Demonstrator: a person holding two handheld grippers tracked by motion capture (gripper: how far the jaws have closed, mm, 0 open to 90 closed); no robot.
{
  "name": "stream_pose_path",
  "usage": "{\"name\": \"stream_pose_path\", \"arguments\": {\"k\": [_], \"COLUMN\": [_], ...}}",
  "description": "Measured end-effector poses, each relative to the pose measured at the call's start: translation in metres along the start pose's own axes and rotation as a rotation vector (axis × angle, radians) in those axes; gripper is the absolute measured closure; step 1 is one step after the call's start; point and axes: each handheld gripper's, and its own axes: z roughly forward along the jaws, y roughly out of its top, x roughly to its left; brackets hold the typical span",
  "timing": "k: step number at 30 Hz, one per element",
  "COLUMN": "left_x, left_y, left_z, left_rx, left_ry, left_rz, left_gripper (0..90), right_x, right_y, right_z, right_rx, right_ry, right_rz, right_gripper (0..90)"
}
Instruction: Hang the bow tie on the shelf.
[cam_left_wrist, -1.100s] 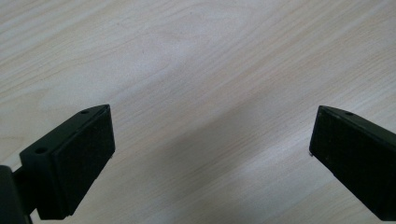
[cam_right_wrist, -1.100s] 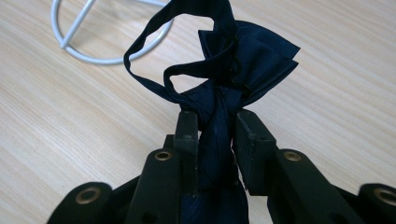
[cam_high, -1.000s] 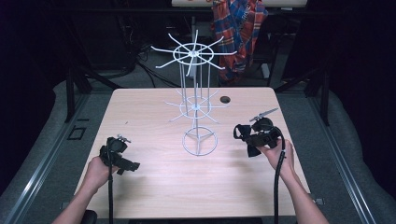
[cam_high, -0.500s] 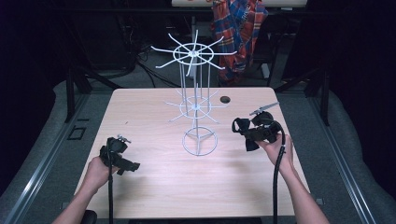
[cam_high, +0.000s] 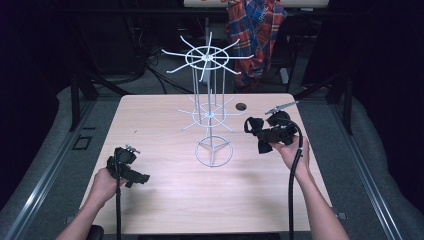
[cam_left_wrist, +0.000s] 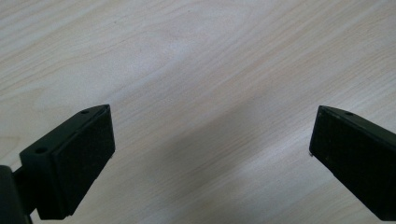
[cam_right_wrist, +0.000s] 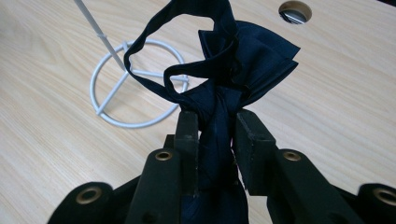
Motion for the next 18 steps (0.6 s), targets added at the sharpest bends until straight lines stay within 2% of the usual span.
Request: {"name": "stream_pose_path", "arguments": {"k": [11,18], "left_x": [0.000,0.000], "left_y": [0.000,0.000], "left_z": [0.000,0.000], "left_rx": [-0.002,-0.001], "left_ry": [-0.001,-0.006], "left_rz": [0.000,0.002], "left_gripper": [0.2,0.2], "right_x": [-0.001,-0.007], "right_y": [0.015,0.014], "right_z": [-0.001,0.000], "right_rx": [-0.040,-0.054], "right_ry": [0.006,0.013], "right_rz": [0.011,0.027], "right_gripper": [72.0,72.0]}}
